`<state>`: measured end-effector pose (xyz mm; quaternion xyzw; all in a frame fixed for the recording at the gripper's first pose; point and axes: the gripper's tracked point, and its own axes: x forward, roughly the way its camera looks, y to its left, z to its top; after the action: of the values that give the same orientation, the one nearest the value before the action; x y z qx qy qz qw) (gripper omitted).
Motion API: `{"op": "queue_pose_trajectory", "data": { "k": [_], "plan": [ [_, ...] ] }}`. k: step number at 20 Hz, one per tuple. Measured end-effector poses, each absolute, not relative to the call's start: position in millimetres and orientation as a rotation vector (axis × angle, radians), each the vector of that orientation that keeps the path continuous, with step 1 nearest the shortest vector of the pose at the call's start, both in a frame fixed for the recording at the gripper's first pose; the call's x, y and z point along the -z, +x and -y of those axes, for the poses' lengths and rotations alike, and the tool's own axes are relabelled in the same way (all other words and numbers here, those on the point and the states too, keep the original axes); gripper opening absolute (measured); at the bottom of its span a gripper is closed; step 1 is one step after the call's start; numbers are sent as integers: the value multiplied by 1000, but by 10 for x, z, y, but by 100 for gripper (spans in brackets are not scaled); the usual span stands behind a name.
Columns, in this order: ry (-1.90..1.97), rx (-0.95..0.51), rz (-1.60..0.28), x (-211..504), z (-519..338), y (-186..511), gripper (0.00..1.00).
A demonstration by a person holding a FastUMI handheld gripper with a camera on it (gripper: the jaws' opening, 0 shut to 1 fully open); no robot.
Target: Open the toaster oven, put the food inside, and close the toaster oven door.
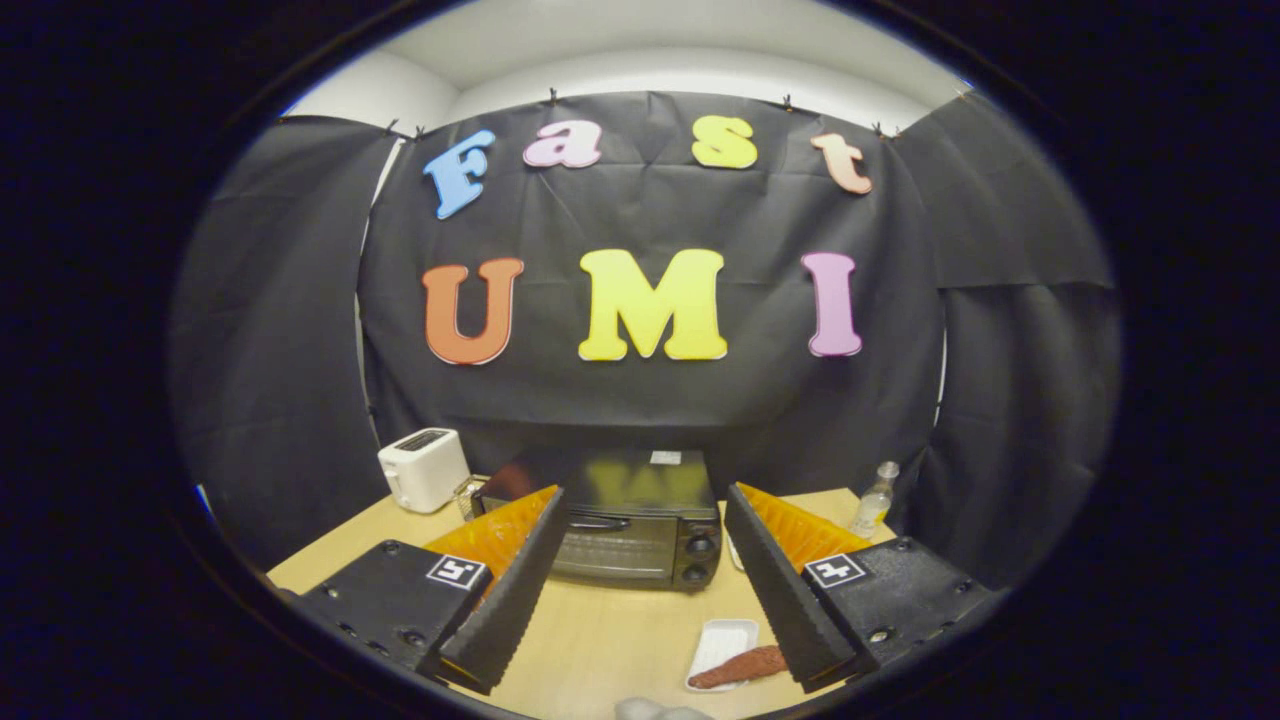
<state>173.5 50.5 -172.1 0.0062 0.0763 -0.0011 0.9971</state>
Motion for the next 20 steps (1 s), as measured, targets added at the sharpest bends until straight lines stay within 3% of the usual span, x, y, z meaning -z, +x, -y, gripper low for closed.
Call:
{"op": "queue_pose_trajectory", "data": {
  "k": [9,20],
  "plan": [
    [-37,-3,-252,2548,-1082,3078,100],
    [-65,81,-304,2886,-1107,3347,100]
  ]
}}
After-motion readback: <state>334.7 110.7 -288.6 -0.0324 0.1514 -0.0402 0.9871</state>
